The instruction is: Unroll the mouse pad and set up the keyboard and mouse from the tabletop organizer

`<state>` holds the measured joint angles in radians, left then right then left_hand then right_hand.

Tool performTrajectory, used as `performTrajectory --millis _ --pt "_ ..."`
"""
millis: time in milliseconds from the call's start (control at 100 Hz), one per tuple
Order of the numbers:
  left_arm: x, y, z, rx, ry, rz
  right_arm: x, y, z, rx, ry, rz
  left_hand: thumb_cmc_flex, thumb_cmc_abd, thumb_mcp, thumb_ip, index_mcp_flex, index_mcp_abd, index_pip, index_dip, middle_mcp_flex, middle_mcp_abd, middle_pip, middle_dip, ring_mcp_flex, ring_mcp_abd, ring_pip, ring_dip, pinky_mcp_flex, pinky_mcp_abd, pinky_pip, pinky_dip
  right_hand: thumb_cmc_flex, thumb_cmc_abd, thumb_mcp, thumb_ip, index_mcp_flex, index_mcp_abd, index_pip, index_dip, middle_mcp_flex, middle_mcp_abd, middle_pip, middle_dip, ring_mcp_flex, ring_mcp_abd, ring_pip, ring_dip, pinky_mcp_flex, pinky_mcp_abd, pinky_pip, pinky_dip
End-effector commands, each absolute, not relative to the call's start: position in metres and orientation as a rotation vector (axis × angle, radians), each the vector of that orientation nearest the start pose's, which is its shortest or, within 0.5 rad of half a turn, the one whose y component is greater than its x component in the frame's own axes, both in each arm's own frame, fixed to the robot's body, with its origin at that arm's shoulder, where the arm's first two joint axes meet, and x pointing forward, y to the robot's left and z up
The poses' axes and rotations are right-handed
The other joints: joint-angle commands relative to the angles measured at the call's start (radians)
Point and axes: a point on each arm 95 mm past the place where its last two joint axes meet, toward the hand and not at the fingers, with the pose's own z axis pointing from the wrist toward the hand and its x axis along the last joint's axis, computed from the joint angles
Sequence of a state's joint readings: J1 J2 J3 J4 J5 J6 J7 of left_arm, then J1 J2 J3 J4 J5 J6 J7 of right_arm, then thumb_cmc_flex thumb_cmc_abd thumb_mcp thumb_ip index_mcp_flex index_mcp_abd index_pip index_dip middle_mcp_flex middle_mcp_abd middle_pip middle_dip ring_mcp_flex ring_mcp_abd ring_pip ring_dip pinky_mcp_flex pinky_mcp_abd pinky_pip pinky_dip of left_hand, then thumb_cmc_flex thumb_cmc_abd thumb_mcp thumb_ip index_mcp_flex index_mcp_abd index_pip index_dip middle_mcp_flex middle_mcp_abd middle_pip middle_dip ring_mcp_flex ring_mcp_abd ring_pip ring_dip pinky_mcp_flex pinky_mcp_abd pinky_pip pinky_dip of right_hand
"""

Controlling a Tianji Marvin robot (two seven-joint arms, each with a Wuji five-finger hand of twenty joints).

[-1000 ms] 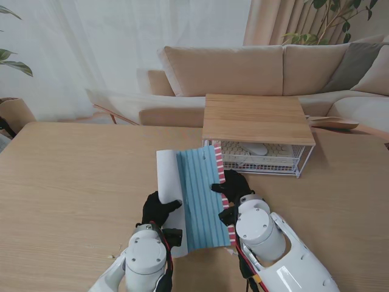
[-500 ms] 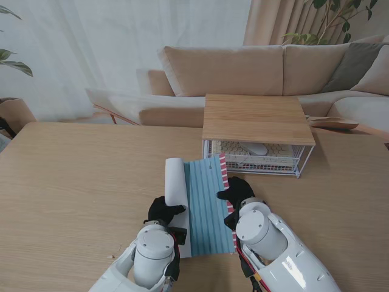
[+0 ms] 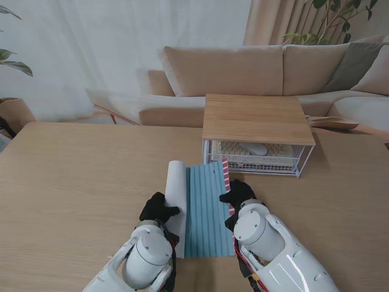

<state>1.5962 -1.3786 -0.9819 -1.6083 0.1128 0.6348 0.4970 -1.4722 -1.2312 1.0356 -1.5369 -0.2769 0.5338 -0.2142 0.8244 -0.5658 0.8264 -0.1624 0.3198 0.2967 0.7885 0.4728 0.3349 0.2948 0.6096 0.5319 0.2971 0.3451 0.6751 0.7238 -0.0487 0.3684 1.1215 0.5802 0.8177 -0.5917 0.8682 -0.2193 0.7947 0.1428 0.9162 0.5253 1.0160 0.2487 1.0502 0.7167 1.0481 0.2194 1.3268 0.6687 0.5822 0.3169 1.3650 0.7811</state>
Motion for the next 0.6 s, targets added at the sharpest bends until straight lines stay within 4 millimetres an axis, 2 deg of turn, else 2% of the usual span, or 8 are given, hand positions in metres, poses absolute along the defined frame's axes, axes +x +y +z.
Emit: performTrajectory --millis 0,60,170,230,330,360,390,590 --pt "0.353 -0.106 -0.38 -2.273 0.635 -1.37 0.405 0.052 -0.361 -2.858 -1.165 -1.865 0.011 0.023 0.102 0.075 -0.052 -0.066 -0.077 -0.042 -0.073 -0.05 -0.042 -0.06 -0.073 -0.016 -0.088 -0.065 -0.047 -0.036 -0.063 -0.043 0.054 0.001 0.075 0.008 0.027 -0.003 0.049 0.026 0.028 0.072 0.044 0.012 0.043 -0.001 0.035 0.018 0.009 -0.004 0.043 0.033" --pt "0.355 -0.104 -0.382 -2.2 0.708 -1.384 0.405 0.052 -0.361 -2.862 -1.162 -1.864 0.0 0.017 0.105 0.074 -0.082 -0.1 -0.172 -0.094 -0.13 -0.059 -0.117 -0.145 -0.146 -0.047 -0.162 -0.124 -0.05 -0.057 -0.113 -0.078 0.054 0.002 0.074 0.008 0.027 -0.003 0.049 0.026 0.027 0.072 0.044 0.012 0.041 -0.002 0.034 0.018 0.009 -0.004 0.042 0.034" --pt "0.358 -0.1 -0.385 -2.043 0.86 -1.441 0.405 0.053 -0.36 -2.866 -1.15 -1.863 -0.023 0.025 0.088 0.072 -0.151 -0.209 -0.264 -0.15 -0.139 -0.128 -0.359 -0.306 -0.216 -0.137 -0.363 -0.256 -0.033 -0.09 -0.386 -0.22 0.053 0.003 0.073 0.008 0.026 -0.002 0.048 0.027 0.027 0.072 0.045 0.011 0.041 0.0 0.034 0.018 0.009 -0.004 0.042 0.036" --pt "0.36 -0.098 -0.387 -1.944 0.964 -1.479 0.405 0.053 -0.36 -2.867 -1.148 -1.864 -0.015 0.036 0.077 0.073 -0.159 -0.267 -0.264 -0.155 -0.148 -0.166 -0.413 -0.339 -0.233 -0.178 -0.448 -0.26 -0.028 -0.105 -0.498 -0.26 0.054 0.002 0.073 0.008 0.026 -0.002 0.048 0.027 0.027 0.072 0.046 0.01 0.042 -0.001 0.035 0.018 0.009 -0.004 0.041 0.037" --pt "0.362 -0.094 -0.389 -1.823 1.119 -1.526 0.406 0.052 -0.36 -2.866 -1.141 -1.867 -0.005 0.061 0.063 0.073 -0.12 -0.334 -0.266 -0.158 -0.147 -0.218 -0.425 -0.348 -0.25 -0.219 -0.52 -0.235 -0.033 -0.108 -0.628 -0.262 0.054 0.005 0.072 0.009 0.025 -0.003 0.047 0.027 0.025 0.073 0.047 0.01 0.042 -0.002 0.036 0.018 0.007 -0.005 0.04 0.038" --pt "0.363 -0.094 -0.39 -1.79 1.159 -1.537 0.406 0.052 -0.36 -2.865 -1.14 -1.867 0.005 0.071 0.053 0.072 -0.105 -0.347 -0.268 -0.158 -0.145 -0.229 -0.417 -0.343 -0.252 -0.229 -0.532 -0.226 -0.033 -0.11 -0.664 -0.246 0.054 0.004 0.072 0.009 0.025 -0.003 0.047 0.028 0.025 0.072 0.047 0.01 0.042 -0.001 0.036 0.018 0.007 -0.006 0.041 0.038" --pt "0.363 -0.093 -0.39 -1.759 1.193 -1.545 0.406 0.052 -0.36 -2.865 -1.141 -1.866 0.018 0.079 0.049 0.078 -0.081 -0.361 -0.265 -0.151 -0.141 -0.239 -0.412 -0.339 -0.253 -0.238 -0.546 -0.213 -0.03 -0.114 -0.719 -0.186 0.054 0.005 0.072 0.009 0.025 -0.002 0.048 0.028 0.025 0.072 0.048 0.01 0.041 -0.002 0.036 0.018 0.007 -0.006 0.041 0.039" --pt "0.368 -0.087 -0.391 -1.61 1.422 -1.56 0.405 0.051 -0.36 -2.876 -1.146 -1.866 0.106 0.141 0.035 0.072 0.052 -0.4 -0.247 -0.139 -0.118 -0.296 -0.296 -0.273 -0.232 -0.274 -0.512 -0.219 -0.032 -0.121 -0.749 -0.124 0.055 0.0 0.073 0.01 0.028 0.0 0.049 0.028 0.031 0.075 0.049 0.009 0.049 -0.001 0.039 0.018 0.014 -0.004 0.045 0.042"
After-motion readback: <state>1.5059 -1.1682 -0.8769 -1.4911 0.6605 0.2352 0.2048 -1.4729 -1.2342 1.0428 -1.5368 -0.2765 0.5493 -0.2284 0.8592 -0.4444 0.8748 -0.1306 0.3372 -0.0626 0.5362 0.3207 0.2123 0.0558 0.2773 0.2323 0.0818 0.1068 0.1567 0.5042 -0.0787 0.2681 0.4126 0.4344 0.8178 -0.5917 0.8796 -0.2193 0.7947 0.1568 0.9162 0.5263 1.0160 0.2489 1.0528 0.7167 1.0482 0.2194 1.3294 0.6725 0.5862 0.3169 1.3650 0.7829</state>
